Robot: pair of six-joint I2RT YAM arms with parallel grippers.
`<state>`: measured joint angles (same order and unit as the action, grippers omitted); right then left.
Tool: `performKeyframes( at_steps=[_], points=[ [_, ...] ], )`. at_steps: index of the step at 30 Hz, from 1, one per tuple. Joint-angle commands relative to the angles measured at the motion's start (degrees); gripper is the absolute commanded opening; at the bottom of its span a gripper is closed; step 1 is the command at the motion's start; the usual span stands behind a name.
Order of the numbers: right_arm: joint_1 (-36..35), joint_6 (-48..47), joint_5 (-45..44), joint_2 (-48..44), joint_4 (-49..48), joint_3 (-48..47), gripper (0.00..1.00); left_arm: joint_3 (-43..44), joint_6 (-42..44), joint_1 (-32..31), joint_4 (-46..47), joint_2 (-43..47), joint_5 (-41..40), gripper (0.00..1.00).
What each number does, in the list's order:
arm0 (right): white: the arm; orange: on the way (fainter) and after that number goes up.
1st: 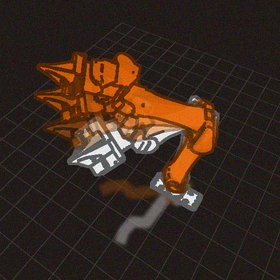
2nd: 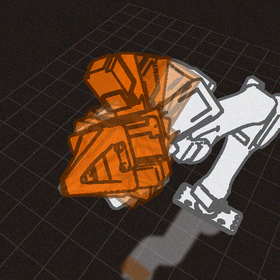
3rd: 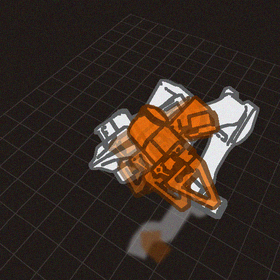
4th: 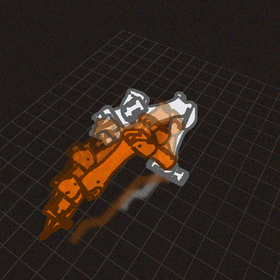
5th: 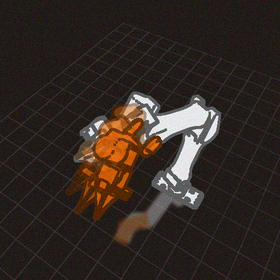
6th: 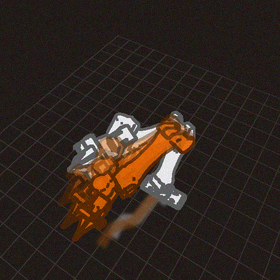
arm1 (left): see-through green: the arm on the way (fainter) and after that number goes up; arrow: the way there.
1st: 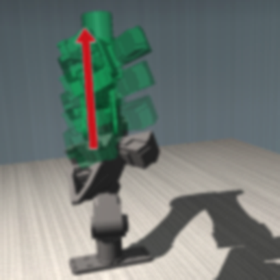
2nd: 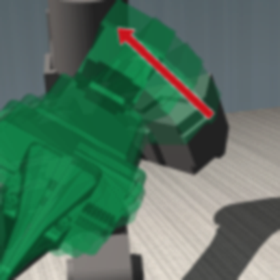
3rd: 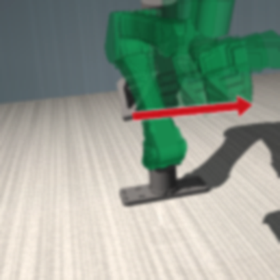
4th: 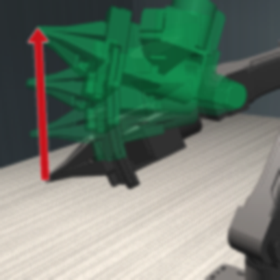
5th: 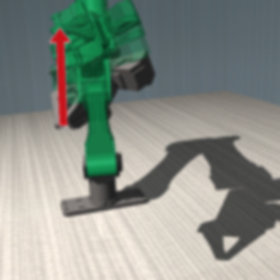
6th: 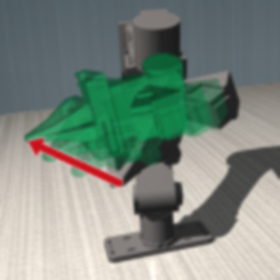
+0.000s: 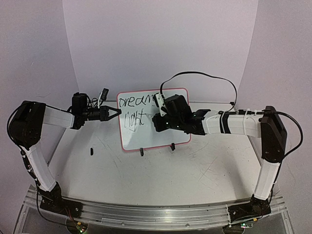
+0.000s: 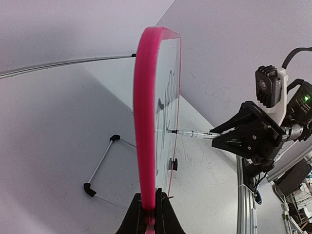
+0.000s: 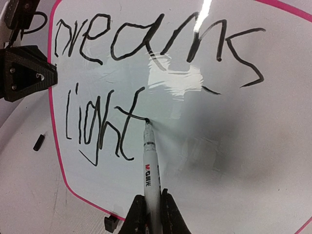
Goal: Write a sentence on the whiteboard
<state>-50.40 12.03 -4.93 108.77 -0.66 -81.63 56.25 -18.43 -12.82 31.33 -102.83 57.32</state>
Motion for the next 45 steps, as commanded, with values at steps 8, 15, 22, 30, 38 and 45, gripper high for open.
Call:
performKeyframes(
  at_steps=[8,15,22,30,38,45],
  points=[
    [0.92,-2.92,6.12,-9.77,-7.04,6.57,0.0,1.82,3.14,-0.36,-0.08,-0.69,-2.69,0.0],
    [0.89,-3.71,5.24,-9.63,-6.78,6.69,0.0,1.38,3.53,-0.35,-0.07,-0.27,-3.11,0.0],
    [0.88,-5.48,4.96,-9.97,-5.42,6.85,0.0,0.9,4.11,-0.35,-0.13,0.09,-4.3,0.0],
    [0.91,-6.86,2.05,-10.47,-3.8,7.6,0.0,0.26,4.75,-0.32,-0.47,0.67,-5.02,0.0],
    [2.36,-8.34,0.31,-11.28,-2.95,8.31,0.0,0.7,4.87,-0.36,-1.01,0.34,-5.43,0.0],
    [2.89,-8.15,2.18,-10.65,-3.03,8.26,0.0,0.78,5.21,-0.36,-1.53,0.43,-5.94,0.0]
  ],
)
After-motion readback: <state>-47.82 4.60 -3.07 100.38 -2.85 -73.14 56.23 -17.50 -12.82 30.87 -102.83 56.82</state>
